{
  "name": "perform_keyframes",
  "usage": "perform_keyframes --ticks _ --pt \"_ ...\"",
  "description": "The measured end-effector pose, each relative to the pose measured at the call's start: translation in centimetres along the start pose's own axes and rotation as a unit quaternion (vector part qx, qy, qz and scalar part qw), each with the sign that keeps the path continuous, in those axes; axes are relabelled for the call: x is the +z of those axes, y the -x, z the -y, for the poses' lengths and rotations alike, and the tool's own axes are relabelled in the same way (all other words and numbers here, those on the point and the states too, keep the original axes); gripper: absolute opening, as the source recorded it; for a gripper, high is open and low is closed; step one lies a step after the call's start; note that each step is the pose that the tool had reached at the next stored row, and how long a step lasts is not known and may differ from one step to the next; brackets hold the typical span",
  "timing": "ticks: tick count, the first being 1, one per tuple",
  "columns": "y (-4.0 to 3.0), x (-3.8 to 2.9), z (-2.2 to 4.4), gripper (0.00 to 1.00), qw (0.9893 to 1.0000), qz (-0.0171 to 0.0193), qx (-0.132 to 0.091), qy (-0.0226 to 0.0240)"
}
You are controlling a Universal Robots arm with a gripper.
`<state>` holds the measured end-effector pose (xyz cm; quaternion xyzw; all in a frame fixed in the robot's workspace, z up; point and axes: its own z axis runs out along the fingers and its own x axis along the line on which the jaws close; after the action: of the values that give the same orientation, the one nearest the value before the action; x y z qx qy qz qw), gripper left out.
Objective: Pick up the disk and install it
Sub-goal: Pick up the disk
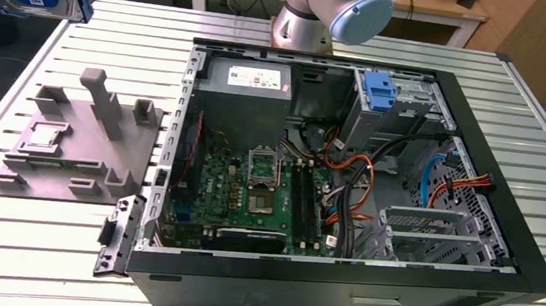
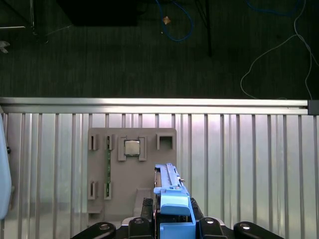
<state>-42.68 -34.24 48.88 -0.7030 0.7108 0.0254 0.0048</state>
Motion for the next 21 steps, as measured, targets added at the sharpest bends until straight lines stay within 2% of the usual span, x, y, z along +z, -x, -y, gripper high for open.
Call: perform_keyframes --ticks 6,12,21 --pt "0.01 -0.23 0.00 0.37 1.0000 -0.0001 0.000 0.0000" --pt "0.07 -1.63 -0.04 0.37 1.0000 -0.0031 0.000 0.0000" --pt "0.08 -1.64 0.02 0.37 1.0000 -0.0035 0.000 0.0000"
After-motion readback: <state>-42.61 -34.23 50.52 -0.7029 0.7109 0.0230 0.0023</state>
